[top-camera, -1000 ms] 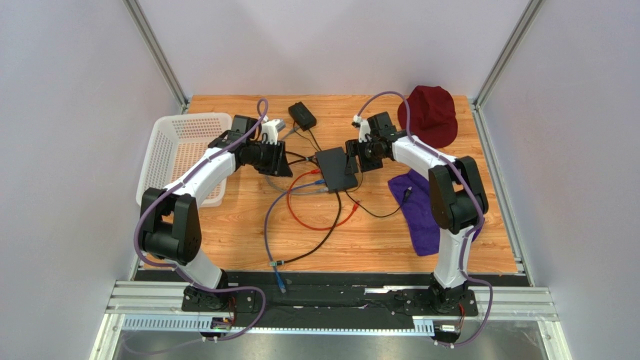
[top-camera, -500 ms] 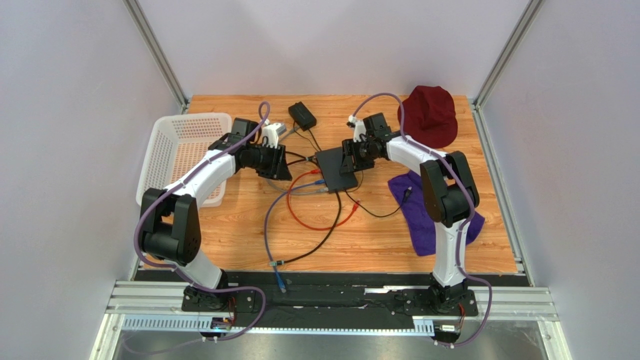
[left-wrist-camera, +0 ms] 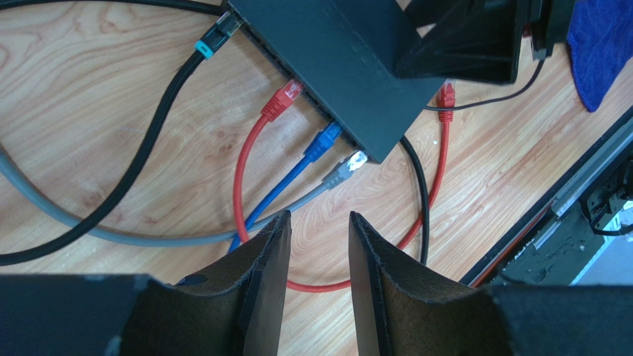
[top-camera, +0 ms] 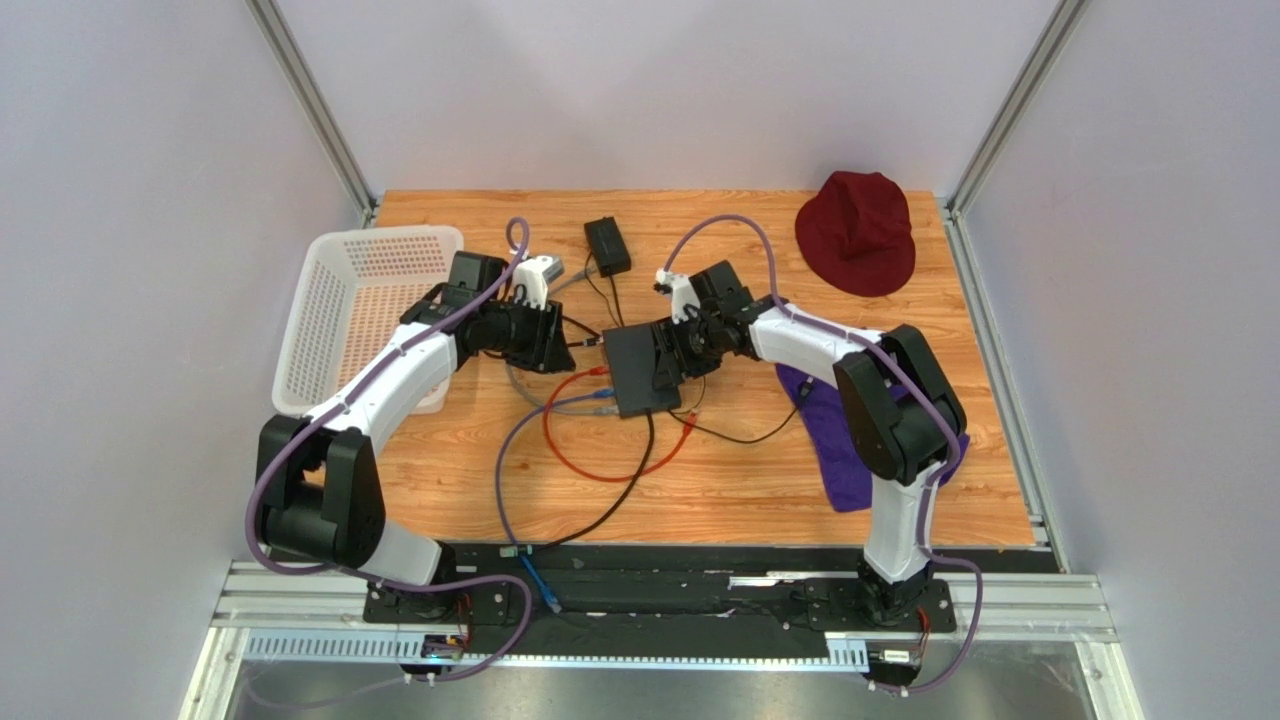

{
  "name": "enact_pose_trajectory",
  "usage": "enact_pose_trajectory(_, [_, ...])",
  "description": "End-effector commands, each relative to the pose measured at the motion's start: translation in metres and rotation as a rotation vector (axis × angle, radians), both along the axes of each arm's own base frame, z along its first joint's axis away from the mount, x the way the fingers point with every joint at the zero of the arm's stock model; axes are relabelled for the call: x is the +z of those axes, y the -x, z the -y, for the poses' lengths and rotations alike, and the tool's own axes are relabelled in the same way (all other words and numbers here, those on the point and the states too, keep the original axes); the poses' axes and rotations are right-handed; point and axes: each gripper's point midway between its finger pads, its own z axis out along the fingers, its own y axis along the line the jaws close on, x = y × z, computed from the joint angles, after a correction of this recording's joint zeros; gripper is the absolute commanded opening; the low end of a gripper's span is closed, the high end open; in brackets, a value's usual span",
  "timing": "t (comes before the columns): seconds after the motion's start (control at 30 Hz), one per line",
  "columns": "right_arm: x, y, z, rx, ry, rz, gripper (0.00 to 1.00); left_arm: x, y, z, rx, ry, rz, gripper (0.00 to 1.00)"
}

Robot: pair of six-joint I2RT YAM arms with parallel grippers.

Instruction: Pull the plug from the switch port

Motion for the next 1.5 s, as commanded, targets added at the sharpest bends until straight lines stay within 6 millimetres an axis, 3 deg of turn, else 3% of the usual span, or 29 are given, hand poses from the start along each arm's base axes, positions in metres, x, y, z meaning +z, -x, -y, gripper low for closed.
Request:
enact_pose_trajectory(0.0, [0.016,0.019,-0.001,0.04,0.009,0.04,0.52,0.015,0.0,-0.002,0.0,0.001,0.082,0.46])
enact_pose_trajectory(0.1, [0.018,0.025,0.004,0.037,0.021,0.039,0.55,0.01,-0.004,-0.006,0.025,-0.026,0.065,0.51])
enact_pose_trajectory(0.23, [0.063,0.03,0.002,0.116,-0.024,0.05,0.59,0.025,-0.016,-0.006,0.043,-0.027,0.1,0.58])
enact_pose_trajectory(0.3, [0.098,0.022,-0.001,0.184,-0.079,0.121,0.62,0.024,-0.017,-0.005,0.039,-0.034,0.06,0.61])
enact_pose_trajectory(0.33, [0.112,0.024,0.002,0.207,-0.087,0.135,0.65,0.039,-0.026,-0.002,0.04,-0.027,0.077,0.61])
enact_pose_trajectory(0.37, [0.133,0.016,0.002,0.23,-0.104,0.182,0.68,0.034,-0.029,0.0,0.036,-0.032,0.04,0.62])
enact_pose_trajectory(0.4, [0.141,0.014,0.002,0.297,-0.103,0.227,0.7,0.035,-0.025,0.002,0.018,-0.027,-0.001,0.63])
enact_pose_trajectory(0.43, [0.144,0.017,0.007,0.322,-0.085,0.217,0.73,0.05,-0.033,0.006,0.006,-0.014,0.016,0.63])
enact_pose_trajectory(0.47, [0.157,0.006,0.01,0.333,-0.082,0.271,0.75,0.042,-0.032,0.008,-0.007,-0.018,-0.038,0.63])
enact_pose_trajectory(0.53, [0.155,-0.013,0.018,0.349,-0.031,0.339,0.76,0.058,-0.042,0.016,-0.038,0.013,-0.016,0.62])
enact_pose_trajectory(0.57, [0.155,-0.025,0.027,0.331,-0.014,0.367,0.76,0.055,-0.046,0.018,-0.045,0.014,-0.023,0.61])
enact_pose_trajectory(0.7, [0.151,-0.085,0.048,0.254,0.043,0.486,0.72,0.075,-0.074,0.021,-0.047,0.001,0.047,0.57])
enact_pose_trajectory(0.83, [0.139,-0.121,0.066,0.245,0.079,0.559,0.67,0.075,-0.095,0.02,-0.066,-0.038,0.114,0.57])
enact_pose_trajectory(0.87, [0.135,-0.127,0.071,0.263,0.1,0.584,0.67,0.066,-0.099,0.02,-0.059,-0.047,0.093,0.57])
enact_pose_trajectory(1.03, [0.108,-0.135,0.063,0.347,0.11,0.643,0.63,0.04,-0.103,0.035,-0.051,0.025,-0.039,0.54])
enact_pose_trajectory(1.17, [0.087,-0.132,0.054,0.448,0.163,0.657,0.65,0.029,-0.098,0.049,-0.077,0.1,-0.122,0.61])
enact_pose_trajectory(1.27, [0.08,-0.132,0.046,0.52,0.197,0.706,0.66,0.024,-0.101,0.056,-0.04,0.157,-0.162,0.59])
enact_pose_trajectory(1.3, [0.077,-0.131,0.044,0.546,0.193,0.716,0.65,0.012,-0.097,0.057,-0.033,0.159,-0.19,0.58])
enact_pose_trajectory(1.47, [0.058,-0.122,0.04,0.633,0.17,0.692,0.63,0.006,-0.126,0.048,-0.025,0.061,-0.106,0.59])
